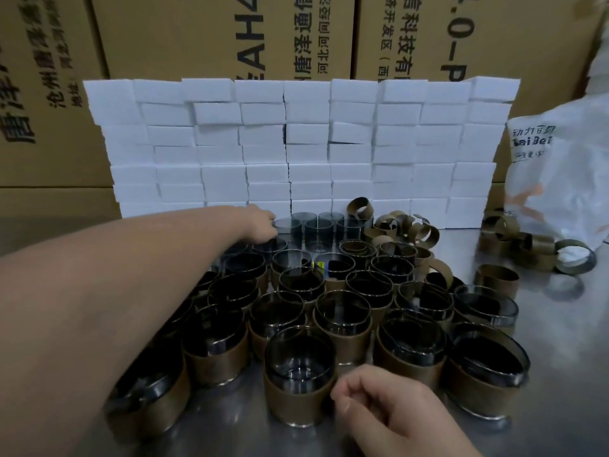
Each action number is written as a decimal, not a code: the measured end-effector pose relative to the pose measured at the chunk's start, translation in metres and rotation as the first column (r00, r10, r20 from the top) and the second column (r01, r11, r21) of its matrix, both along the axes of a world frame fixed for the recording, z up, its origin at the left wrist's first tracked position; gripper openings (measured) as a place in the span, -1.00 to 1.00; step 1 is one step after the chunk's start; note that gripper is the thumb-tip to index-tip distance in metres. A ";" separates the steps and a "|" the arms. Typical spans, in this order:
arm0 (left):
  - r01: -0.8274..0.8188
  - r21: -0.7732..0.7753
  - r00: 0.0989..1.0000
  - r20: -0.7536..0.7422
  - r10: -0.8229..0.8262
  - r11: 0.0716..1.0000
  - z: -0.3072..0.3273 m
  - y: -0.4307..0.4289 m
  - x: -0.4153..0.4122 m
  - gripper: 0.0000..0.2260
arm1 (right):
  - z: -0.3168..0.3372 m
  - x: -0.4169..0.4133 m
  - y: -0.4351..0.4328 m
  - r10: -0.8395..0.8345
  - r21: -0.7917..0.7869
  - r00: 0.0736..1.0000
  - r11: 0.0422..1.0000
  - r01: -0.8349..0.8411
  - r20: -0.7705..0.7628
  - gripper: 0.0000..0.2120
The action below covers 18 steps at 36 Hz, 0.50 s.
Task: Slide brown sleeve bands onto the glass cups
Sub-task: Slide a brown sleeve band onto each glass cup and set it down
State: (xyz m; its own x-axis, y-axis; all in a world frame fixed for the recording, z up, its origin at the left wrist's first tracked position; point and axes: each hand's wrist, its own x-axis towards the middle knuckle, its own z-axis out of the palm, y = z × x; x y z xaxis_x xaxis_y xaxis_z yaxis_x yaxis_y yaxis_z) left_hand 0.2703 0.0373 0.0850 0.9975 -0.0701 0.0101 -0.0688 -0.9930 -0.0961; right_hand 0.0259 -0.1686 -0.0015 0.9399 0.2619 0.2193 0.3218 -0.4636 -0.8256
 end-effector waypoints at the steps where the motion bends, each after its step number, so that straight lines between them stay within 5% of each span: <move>1: 0.002 0.005 1.000 -0.001 -0.002 1.000 -0.001 -0.004 0.006 -0.54 | 0.000 0.000 0.000 0.002 0.003 1.000 1.000 -0.002 -0.006 -0.85; 7: -0.048 0.009 0.997 -0.061 0.048 0.999 -0.011 -0.021 0.022 -0.39 | -0.003 0.005 0.000 0.000 0.009 0.999 1.000 0.000 -0.038 -0.87; 12: -0.008 0.005 0.989 0.146 0.007 1.000 0.002 -0.022 0.019 -0.44 | -0.005 0.007 0.000 0.013 0.023 0.998 1.000 -0.011 -0.061 -0.85; 18: -0.018 0.056 0.982 -0.184 0.028 0.998 0.006 -0.028 0.003 -0.65 | -0.006 0.006 0.001 0.013 0.008 0.997 1.000 -0.013 -0.072 -0.88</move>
State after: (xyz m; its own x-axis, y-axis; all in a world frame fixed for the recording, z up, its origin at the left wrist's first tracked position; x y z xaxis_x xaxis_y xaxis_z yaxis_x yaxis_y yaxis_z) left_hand 0.2735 0.0090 0.0914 0.9832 -0.0423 -0.1777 -0.0673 -0.9883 -0.1370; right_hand 0.0316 -0.1677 -0.0077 0.9499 0.2727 0.1529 0.2671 -0.4537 -0.8502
